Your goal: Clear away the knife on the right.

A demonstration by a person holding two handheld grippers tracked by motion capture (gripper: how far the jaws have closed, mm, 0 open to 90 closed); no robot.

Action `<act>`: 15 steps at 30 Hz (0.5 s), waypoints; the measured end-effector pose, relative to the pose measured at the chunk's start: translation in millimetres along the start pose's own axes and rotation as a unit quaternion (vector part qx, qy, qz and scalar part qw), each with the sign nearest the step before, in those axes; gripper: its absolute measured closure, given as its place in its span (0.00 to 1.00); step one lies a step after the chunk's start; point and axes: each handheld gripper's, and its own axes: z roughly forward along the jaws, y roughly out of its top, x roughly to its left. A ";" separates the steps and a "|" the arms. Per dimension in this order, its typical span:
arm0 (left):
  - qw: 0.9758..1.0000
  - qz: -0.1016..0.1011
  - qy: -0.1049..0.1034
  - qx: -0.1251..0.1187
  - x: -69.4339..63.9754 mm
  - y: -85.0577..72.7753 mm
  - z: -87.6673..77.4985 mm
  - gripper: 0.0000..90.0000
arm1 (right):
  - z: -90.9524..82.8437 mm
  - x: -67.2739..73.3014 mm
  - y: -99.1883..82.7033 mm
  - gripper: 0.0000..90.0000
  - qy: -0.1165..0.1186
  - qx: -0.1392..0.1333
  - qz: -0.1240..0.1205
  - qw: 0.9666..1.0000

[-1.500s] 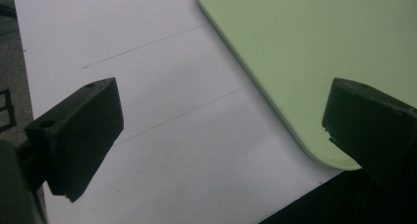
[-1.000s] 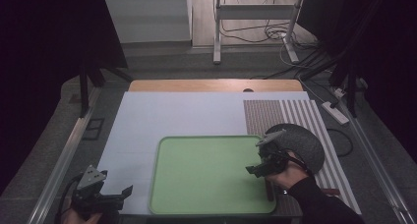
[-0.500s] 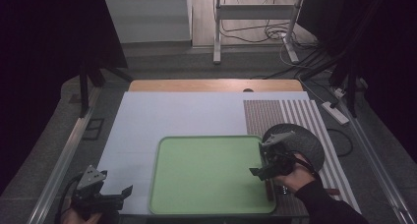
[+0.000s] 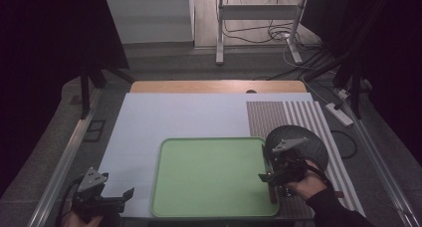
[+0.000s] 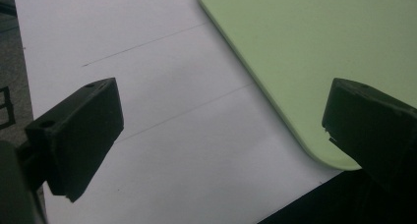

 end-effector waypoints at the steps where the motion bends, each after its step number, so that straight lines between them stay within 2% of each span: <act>1: 1.000 0.000 0.000 0.000 0.1 0.0 0.0 0.03 | -3.6 -0.3 -2.5 0.00 -0.003 -0.004 0.000 1.000; 6: 1.000 -0.002 -0.001 0.000 0.3 0.0 0.0 0.03 | -11.3 -0.3 -8.2 0.00 -0.010 -0.014 0.000 1.000; 15: 1.000 -0.004 -0.002 -0.002 0.7 -0.2 -0.3 0.03 | -27.7 -3.3 -23.0 0.00 -0.023 -0.033 0.019 0.999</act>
